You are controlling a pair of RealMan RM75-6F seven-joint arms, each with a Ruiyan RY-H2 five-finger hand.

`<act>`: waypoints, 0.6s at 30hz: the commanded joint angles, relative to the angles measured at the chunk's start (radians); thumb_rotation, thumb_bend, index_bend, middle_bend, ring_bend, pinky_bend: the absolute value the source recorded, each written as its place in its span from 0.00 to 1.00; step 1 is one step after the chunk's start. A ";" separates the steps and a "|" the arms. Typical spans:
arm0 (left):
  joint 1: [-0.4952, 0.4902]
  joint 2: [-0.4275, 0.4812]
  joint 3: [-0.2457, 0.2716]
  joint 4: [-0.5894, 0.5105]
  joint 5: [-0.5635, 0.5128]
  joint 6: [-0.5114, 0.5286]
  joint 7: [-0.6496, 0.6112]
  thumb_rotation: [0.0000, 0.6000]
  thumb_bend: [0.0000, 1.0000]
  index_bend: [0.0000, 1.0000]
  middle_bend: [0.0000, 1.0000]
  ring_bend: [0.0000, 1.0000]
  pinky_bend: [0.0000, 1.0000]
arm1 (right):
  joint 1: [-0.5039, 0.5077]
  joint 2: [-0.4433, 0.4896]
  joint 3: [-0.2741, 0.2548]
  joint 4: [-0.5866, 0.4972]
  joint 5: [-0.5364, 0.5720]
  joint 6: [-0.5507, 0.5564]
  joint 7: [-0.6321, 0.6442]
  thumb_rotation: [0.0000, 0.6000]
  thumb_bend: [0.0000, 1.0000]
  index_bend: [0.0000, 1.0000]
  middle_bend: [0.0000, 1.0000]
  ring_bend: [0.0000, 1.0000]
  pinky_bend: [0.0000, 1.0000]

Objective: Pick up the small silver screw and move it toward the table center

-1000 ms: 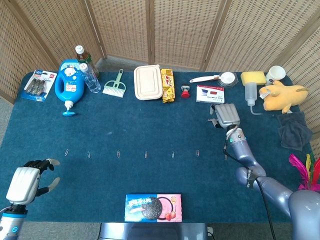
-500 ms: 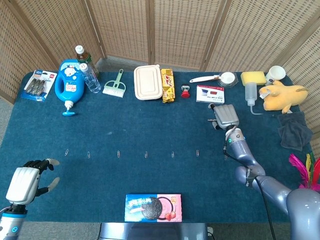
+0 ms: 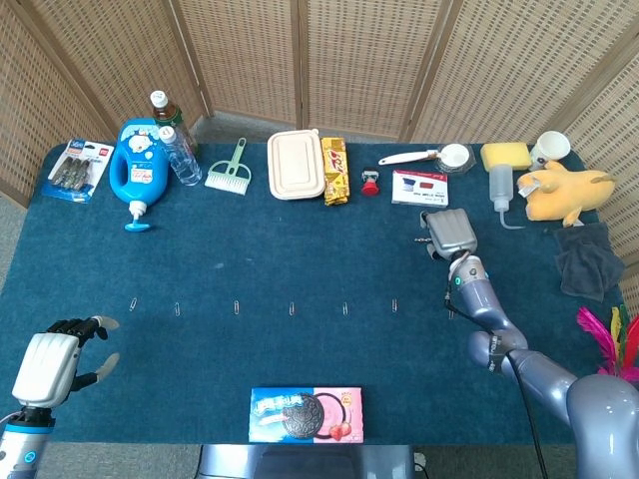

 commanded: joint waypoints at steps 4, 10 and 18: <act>0.000 -0.001 0.000 0.002 0.000 0.001 -0.001 1.00 0.42 0.39 0.51 0.47 0.43 | 0.008 -0.014 0.002 0.019 0.027 -0.009 -0.025 1.00 0.35 0.52 0.83 0.81 0.65; 0.000 -0.001 -0.001 0.005 -0.001 0.003 -0.006 1.00 0.42 0.38 0.51 0.47 0.43 | 0.014 -0.031 0.003 0.042 0.053 -0.011 -0.050 1.00 0.35 0.51 0.83 0.81 0.65; 0.001 -0.002 0.000 0.010 0.001 0.006 -0.012 1.00 0.42 0.38 0.51 0.47 0.43 | 0.022 -0.045 0.008 0.058 0.072 -0.008 -0.070 1.00 0.35 0.47 0.83 0.81 0.65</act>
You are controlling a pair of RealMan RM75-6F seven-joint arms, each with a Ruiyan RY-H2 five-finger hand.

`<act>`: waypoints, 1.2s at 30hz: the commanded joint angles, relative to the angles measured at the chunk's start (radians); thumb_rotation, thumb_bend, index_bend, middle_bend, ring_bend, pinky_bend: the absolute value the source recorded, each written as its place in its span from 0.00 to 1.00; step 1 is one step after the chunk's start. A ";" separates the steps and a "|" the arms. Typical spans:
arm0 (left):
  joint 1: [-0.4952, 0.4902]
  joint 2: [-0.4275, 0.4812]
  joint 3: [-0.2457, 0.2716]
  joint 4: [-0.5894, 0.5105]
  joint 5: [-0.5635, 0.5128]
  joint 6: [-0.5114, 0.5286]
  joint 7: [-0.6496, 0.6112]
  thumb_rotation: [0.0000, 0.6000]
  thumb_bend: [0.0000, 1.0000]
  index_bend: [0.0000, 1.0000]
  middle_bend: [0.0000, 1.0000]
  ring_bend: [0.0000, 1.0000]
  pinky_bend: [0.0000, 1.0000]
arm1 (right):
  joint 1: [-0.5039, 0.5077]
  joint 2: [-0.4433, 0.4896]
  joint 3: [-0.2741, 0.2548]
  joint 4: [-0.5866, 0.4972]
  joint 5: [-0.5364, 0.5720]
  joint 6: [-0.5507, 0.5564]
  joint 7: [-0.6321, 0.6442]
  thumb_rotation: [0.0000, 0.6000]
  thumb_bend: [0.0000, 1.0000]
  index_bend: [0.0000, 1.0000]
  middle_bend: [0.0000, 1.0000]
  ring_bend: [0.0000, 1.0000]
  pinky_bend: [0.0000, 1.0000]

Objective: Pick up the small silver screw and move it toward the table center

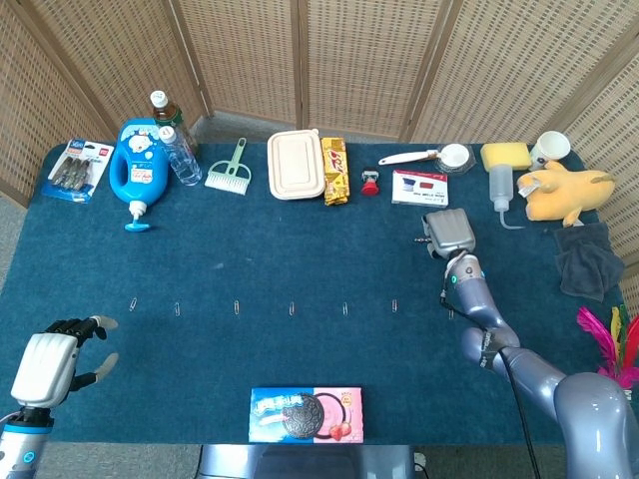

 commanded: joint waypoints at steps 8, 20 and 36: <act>0.003 -0.002 0.001 0.009 0.000 0.004 -0.009 1.00 0.42 0.38 0.51 0.47 0.43 | 0.010 -0.015 -0.001 0.017 0.024 -0.013 -0.028 1.00 0.35 0.47 0.83 0.81 0.65; 0.009 0.000 0.005 0.017 -0.003 0.011 -0.018 1.00 0.42 0.38 0.51 0.47 0.43 | 0.023 -0.032 0.000 0.040 0.052 -0.027 -0.058 1.00 0.35 0.50 0.83 0.81 0.65; 0.015 -0.002 0.006 0.028 -0.007 0.015 -0.029 1.00 0.42 0.38 0.51 0.47 0.43 | 0.043 -0.048 0.010 0.059 0.092 -0.043 -0.090 1.00 0.35 0.50 0.83 0.81 0.65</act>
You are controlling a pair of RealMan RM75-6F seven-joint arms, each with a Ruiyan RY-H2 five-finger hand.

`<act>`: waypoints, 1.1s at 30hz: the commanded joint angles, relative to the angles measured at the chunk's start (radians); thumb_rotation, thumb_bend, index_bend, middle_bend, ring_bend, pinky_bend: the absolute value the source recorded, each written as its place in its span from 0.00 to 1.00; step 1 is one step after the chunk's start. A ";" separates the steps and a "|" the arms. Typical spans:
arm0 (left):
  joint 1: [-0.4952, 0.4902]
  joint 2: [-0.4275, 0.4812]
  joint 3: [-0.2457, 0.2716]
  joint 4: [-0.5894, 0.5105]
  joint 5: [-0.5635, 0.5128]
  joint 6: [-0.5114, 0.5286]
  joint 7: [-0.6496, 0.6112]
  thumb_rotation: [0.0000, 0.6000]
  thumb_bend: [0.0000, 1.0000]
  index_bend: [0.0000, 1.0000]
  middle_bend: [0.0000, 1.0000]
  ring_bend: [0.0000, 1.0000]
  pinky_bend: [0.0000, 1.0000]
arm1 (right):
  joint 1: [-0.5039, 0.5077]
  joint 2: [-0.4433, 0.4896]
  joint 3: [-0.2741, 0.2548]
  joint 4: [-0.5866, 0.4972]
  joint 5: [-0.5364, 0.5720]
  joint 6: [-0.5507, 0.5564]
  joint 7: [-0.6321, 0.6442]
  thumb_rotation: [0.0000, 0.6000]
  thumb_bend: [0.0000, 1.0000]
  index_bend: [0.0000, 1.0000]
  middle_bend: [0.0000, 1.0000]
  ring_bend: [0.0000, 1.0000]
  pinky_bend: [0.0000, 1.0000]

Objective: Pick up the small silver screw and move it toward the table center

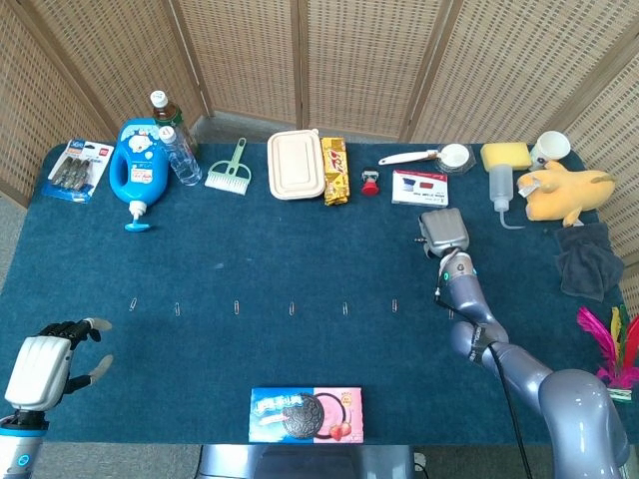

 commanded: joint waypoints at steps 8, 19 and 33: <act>0.005 0.001 0.002 0.007 -0.004 0.002 -0.004 1.00 0.42 0.38 0.51 0.47 0.43 | 0.016 -0.015 0.004 0.021 0.027 -0.017 -0.020 1.00 0.35 0.50 0.83 0.81 0.65; 0.005 -0.001 0.001 0.012 -0.005 0.000 -0.010 1.00 0.42 0.38 0.51 0.46 0.43 | 0.027 -0.026 0.002 0.041 0.061 -0.033 -0.054 1.00 0.35 0.54 0.83 0.82 0.65; 0.008 0.000 0.001 0.016 -0.007 0.003 -0.013 1.00 0.42 0.37 0.51 0.46 0.43 | 0.045 -0.030 0.010 0.048 0.136 -0.044 -0.113 1.00 0.40 0.59 0.83 0.82 0.65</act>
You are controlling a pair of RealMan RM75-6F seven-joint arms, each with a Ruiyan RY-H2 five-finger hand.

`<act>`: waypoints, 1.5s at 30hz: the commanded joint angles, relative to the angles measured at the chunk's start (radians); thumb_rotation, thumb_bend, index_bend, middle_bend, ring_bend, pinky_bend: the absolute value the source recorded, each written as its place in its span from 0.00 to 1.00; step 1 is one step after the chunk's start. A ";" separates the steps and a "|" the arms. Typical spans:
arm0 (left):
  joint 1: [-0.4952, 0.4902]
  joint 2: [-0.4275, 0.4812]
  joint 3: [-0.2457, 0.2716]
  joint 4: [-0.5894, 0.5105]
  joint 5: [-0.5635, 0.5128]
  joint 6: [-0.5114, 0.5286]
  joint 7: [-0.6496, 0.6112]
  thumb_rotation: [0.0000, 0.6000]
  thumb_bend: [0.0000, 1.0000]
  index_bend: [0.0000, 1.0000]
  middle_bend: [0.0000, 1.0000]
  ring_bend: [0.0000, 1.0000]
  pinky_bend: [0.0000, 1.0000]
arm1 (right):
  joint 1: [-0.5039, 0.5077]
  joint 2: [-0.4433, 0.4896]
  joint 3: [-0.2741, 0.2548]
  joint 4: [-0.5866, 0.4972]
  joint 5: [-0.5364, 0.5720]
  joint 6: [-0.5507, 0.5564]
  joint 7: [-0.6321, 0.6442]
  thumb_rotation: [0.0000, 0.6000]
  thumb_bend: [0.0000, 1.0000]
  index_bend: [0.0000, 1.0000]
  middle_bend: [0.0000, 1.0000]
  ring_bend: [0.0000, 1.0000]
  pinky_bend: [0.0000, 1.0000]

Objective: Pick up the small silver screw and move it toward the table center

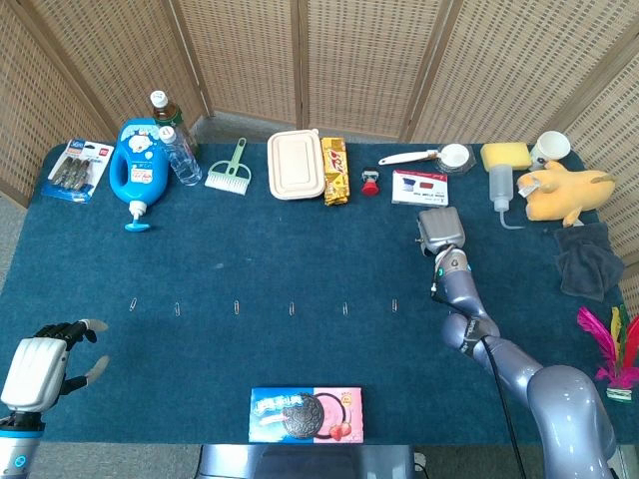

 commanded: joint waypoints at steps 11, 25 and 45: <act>0.001 -0.001 0.000 0.004 0.002 0.001 -0.005 1.00 0.42 0.37 0.50 0.46 0.43 | 0.004 0.009 0.006 -0.024 0.059 0.014 -0.034 1.00 0.45 0.66 0.86 0.84 0.65; 0.002 0.005 -0.002 -0.001 0.005 0.006 -0.002 1.00 0.42 0.37 0.50 0.46 0.43 | -0.071 0.181 0.069 -0.325 0.060 0.056 0.138 1.00 0.47 0.67 0.86 0.84 0.65; -0.001 0.018 -0.005 -0.025 0.023 0.019 -0.014 1.00 0.42 0.37 0.50 0.46 0.43 | -0.218 0.450 0.114 -0.691 0.024 -0.193 0.555 1.00 0.48 0.67 0.87 0.84 0.65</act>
